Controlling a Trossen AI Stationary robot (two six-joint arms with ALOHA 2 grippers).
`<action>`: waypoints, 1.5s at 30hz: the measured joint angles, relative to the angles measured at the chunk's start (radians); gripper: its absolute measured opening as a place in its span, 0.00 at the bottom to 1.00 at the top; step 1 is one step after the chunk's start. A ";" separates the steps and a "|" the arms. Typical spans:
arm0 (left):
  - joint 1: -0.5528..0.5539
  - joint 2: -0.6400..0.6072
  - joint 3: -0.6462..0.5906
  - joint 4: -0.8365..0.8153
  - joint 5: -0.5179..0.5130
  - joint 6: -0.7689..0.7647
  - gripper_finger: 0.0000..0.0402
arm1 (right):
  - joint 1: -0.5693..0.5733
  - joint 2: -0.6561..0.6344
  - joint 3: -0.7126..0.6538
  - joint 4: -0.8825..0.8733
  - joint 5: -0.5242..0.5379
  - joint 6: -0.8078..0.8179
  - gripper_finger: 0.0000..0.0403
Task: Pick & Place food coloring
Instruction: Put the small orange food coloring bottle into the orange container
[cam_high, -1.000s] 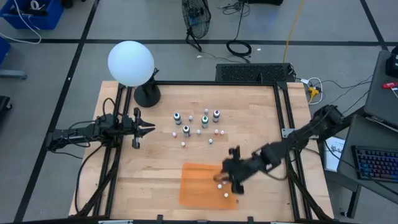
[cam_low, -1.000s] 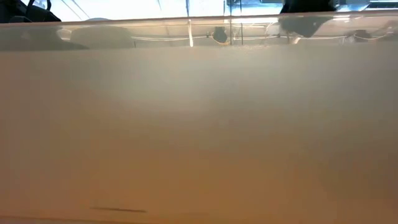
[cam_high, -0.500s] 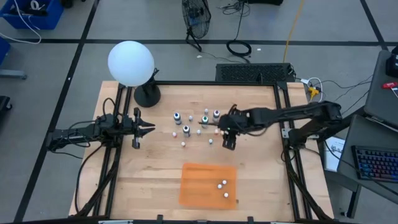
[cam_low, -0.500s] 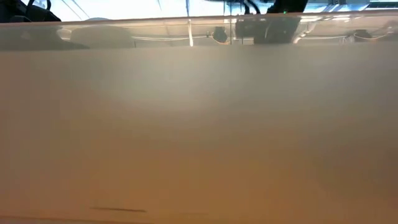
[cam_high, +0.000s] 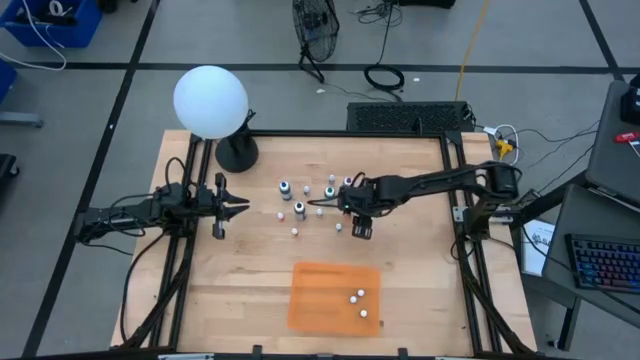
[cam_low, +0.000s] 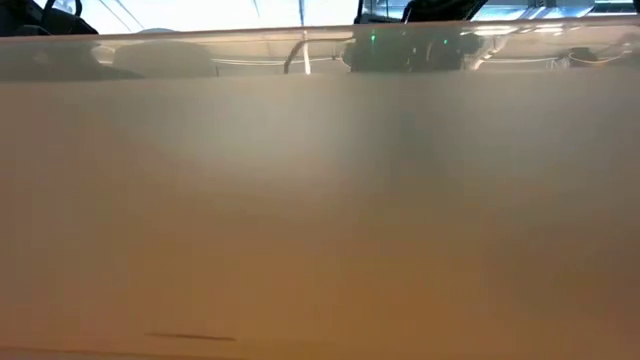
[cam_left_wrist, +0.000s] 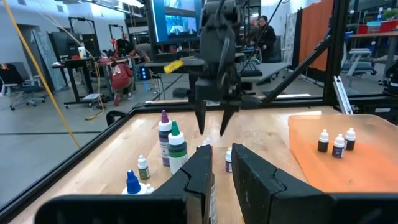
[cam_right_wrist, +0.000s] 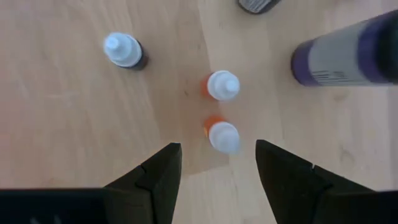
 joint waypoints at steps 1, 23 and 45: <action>0.000 0.000 0.000 0.000 0.000 0.000 0.17 | -0.004 0.012 0.000 0.008 -0.001 -0.007 0.48; 0.000 0.000 0.000 0.000 0.000 0.000 0.17 | -0.055 0.099 0.000 0.063 -0.012 -0.042 0.29; 0.000 0.000 0.000 0.000 0.000 0.000 0.17 | 0.270 -0.108 0.225 -0.200 0.052 0.075 0.13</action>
